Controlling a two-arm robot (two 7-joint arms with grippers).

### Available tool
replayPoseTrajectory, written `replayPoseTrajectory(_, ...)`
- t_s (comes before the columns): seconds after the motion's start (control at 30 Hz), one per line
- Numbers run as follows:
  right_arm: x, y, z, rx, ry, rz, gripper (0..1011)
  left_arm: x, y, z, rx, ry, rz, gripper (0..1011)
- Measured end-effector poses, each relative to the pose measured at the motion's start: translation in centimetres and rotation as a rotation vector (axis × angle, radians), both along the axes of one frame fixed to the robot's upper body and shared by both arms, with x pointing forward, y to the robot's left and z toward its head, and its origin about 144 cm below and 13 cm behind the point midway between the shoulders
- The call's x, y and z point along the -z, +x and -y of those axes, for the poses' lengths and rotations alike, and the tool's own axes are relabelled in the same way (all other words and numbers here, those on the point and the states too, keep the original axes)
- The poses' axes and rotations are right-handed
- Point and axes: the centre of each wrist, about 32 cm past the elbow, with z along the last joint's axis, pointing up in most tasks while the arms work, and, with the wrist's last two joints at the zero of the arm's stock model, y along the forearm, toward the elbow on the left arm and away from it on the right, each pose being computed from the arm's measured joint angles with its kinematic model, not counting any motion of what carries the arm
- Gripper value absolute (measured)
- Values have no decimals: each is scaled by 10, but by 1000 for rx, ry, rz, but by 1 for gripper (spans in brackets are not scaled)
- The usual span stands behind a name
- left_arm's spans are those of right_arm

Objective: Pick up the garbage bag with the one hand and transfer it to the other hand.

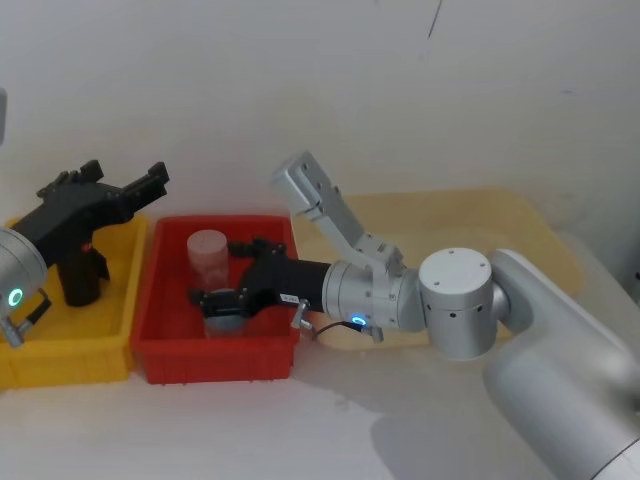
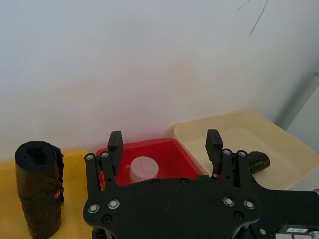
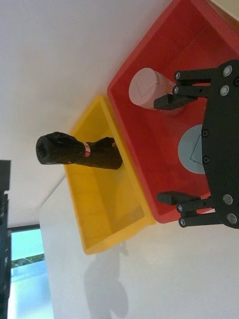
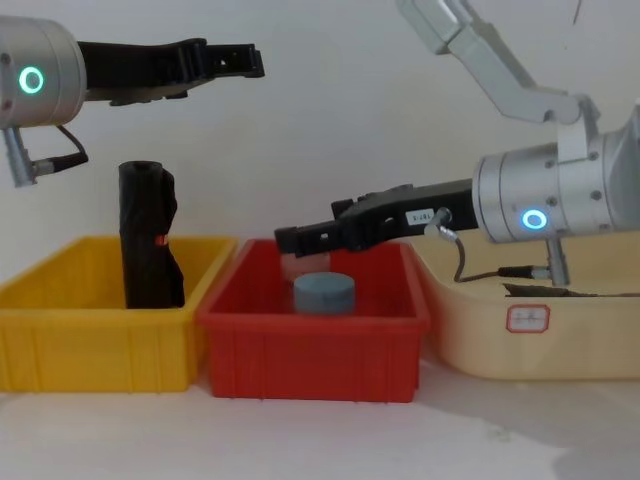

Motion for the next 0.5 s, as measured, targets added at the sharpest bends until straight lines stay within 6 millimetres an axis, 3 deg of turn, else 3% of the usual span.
replayPoseTrajectory(0.5,7,10,-1,-25,-27,-24,1002,0,0,0,0,0,0,1000)
